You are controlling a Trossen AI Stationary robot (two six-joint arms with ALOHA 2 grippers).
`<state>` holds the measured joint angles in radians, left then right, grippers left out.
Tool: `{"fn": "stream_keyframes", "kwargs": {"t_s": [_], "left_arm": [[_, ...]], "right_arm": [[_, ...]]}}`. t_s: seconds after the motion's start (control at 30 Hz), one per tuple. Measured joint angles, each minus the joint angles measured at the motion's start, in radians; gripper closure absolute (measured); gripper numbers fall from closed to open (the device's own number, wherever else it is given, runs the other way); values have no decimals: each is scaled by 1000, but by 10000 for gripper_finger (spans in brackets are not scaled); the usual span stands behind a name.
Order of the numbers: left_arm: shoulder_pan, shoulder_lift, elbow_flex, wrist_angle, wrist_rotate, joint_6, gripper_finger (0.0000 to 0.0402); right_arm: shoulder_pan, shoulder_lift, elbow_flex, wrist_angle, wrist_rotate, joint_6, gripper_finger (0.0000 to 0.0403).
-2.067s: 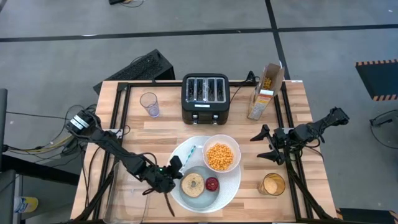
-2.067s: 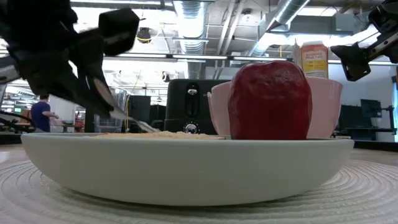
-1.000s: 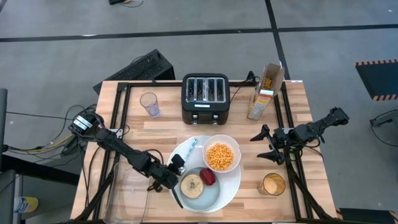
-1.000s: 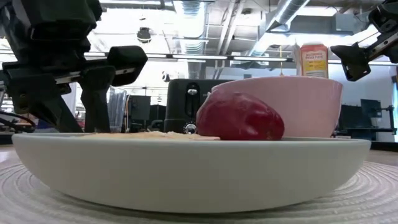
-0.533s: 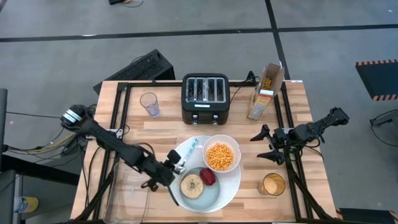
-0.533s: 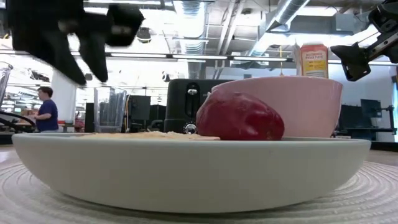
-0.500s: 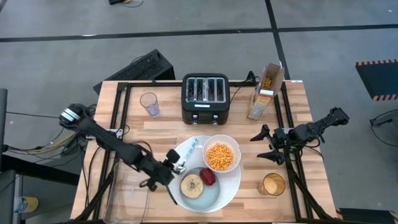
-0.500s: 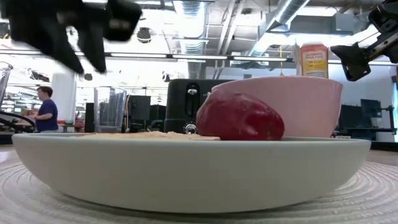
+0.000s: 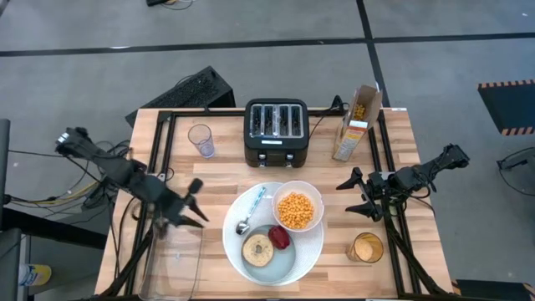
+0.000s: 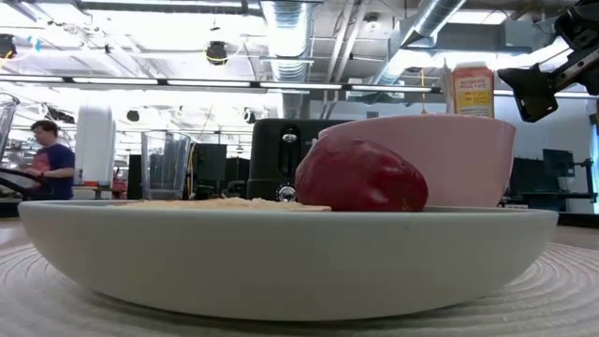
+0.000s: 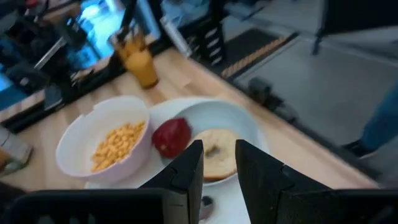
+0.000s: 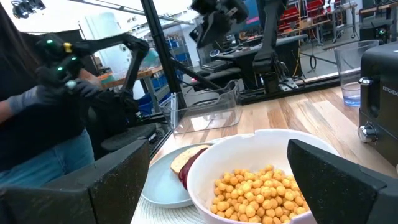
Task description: Arrange a breakfast setting
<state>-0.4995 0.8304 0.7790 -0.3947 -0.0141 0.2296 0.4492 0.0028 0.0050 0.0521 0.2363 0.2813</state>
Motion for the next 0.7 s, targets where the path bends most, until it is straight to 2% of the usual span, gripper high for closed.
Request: {"fn": "stream_keyframes", "kwargs": {"t_s": [0.13, 0.23, 0.33, 0.47, 0.7], "left_arm": [[0, -161, -70, -43, 88, 26, 319], [0, -269, -141, -47, 102, 24, 319], [0, -367, -230, -11, 97, -41, 319], [0, -483, -372, 133, 99, -131, 319], [-1, -598, -577, 360, 126, -111, 319]], "right_arm": [[0, 0, 0, 0, 0, 0, 3], [0, 0, 0, 0, 0, 0, 3], [0, 0, 0, 0, 0, 0, 3], [0, 0, 0, 0, 0, 0, 3], [0, 0, 0, 0, 0, 0, 3]]}}
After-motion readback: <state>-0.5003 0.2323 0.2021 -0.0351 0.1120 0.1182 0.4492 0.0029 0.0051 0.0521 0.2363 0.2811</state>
